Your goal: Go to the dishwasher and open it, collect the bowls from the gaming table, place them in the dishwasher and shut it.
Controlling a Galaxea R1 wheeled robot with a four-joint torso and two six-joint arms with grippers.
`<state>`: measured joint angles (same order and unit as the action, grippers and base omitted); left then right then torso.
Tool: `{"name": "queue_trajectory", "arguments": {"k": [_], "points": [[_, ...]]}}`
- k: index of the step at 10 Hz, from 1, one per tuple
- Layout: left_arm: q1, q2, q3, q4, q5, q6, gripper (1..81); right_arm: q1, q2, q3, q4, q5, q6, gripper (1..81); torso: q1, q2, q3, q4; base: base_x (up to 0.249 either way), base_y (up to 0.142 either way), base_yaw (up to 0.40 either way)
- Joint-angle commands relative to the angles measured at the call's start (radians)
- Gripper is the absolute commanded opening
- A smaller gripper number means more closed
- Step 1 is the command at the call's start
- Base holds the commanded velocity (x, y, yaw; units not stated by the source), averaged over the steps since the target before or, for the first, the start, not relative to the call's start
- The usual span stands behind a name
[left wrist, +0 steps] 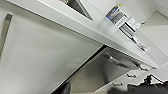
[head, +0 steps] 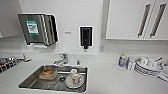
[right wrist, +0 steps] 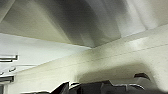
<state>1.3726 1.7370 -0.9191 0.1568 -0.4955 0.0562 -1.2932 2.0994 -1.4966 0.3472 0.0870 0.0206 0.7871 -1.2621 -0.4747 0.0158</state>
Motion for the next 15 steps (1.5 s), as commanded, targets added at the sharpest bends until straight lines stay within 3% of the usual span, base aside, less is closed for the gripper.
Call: {"name": "queue_trajectory", "arguments": {"k": [1,5,6,9,12,15], "points": [[-0.059,-0.034,0.014,0.03,0.008,0.007,81.1,0.1,-0.094,0.076,0.047,-0.041,0.001,81.1,0.0,0.0,0.001,0.0,0.0,0.0,0.0],[-0.06,-0.028,0.019,0.082,-0.029,0.014,81.1,0.177,-0.187,0.164,0.18,-0.052,0.001,81.1,0.0,0.0,-0.002,0.0,0.0,0.0,0.0],[-0.06,-0.031,0.014,0.086,-0.029,0.014,81.1,0.211,-0.222,0.194,0.255,-0.059,0.001,81.1,0.0,0.0,-0.002,0.0,0.0,0.0,0.0],[-0.06,-0.029,0.016,0.086,-0.032,0.014,81.1,0.295,-0.289,0.26,0.342,-0.107,0.002,81.1,0.0,0.0,-0.002,0.0,0.0,0.0,0.0],[-0.06,-0.028,0.013,0.084,-0.055,0.013,81.1,0.312,-0.319,0.257,0.464,-0.112,0.004,81.1,0.0,0.0,-0.002,0.0,0.0,0.0,0.0],[-0.06,-0.014,0.008,0.086,-0.067,0.011,81.1,0.321,-0.316,0.244,0.538,-0.112,0.004,81.1,0.0,0.0,-0.002,0.0,0.0,0.0,0.0]]}}
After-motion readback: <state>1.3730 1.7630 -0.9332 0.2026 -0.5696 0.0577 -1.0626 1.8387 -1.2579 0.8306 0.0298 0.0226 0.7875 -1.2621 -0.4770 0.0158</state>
